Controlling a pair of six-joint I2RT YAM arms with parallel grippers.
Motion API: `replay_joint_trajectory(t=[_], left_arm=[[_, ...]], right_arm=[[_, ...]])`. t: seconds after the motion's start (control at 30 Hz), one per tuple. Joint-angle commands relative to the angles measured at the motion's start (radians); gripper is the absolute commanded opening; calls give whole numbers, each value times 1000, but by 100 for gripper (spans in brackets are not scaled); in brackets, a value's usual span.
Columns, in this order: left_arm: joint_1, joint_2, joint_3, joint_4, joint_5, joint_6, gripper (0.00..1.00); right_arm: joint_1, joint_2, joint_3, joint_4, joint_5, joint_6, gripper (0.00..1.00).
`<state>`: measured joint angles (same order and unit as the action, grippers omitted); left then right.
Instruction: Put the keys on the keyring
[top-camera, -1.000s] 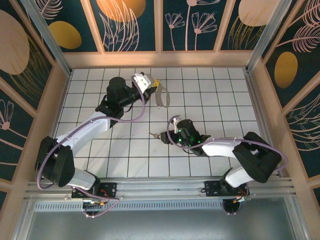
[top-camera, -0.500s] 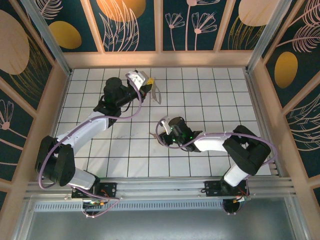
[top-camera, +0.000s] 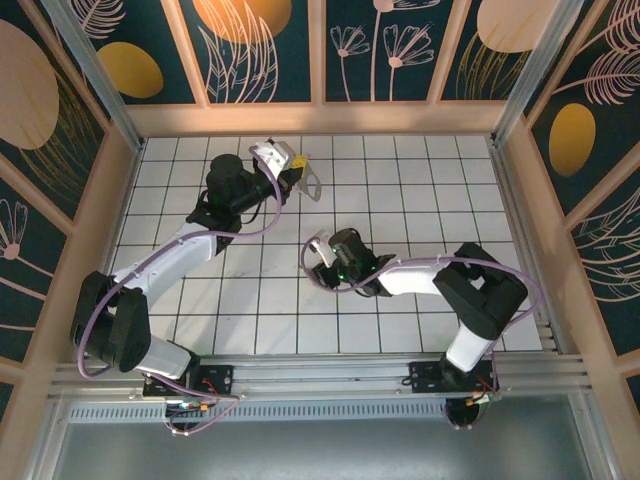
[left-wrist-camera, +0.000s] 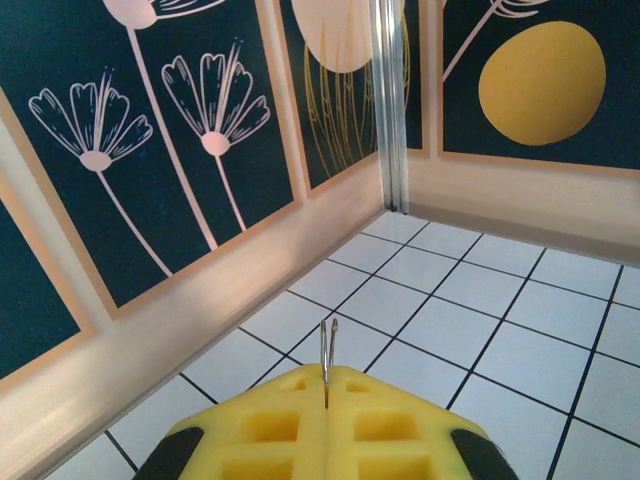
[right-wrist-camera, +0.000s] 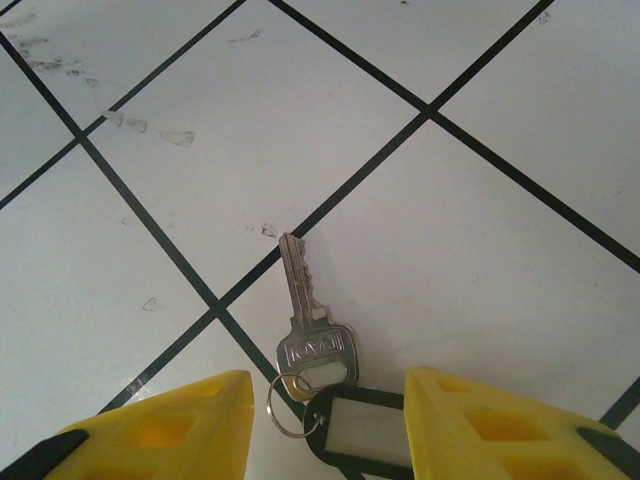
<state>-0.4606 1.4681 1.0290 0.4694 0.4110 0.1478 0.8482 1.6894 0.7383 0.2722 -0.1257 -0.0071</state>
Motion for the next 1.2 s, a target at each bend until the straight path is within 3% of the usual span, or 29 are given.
replay_joint_trajectory(t=[0.0,0.5,0.7,0.93,1.17], left_arm=[[8,4,20,51,23,-14,0],[12,20,34,49,29,-25,0],[13,23,32,51,32,-30,0],[13,23,32,53,35,-34,0],[13,22,32,53,38,-36,0]], right_arm=[[0,26,33,-33,-14,-36,44],[2,72,37,-22,-43,-42,43],[-1,85,51,-22,-44,-48,31],[-15,66,42,-19,-74,-45,0],[-108,-54,-50,32,-144,-5,0]])
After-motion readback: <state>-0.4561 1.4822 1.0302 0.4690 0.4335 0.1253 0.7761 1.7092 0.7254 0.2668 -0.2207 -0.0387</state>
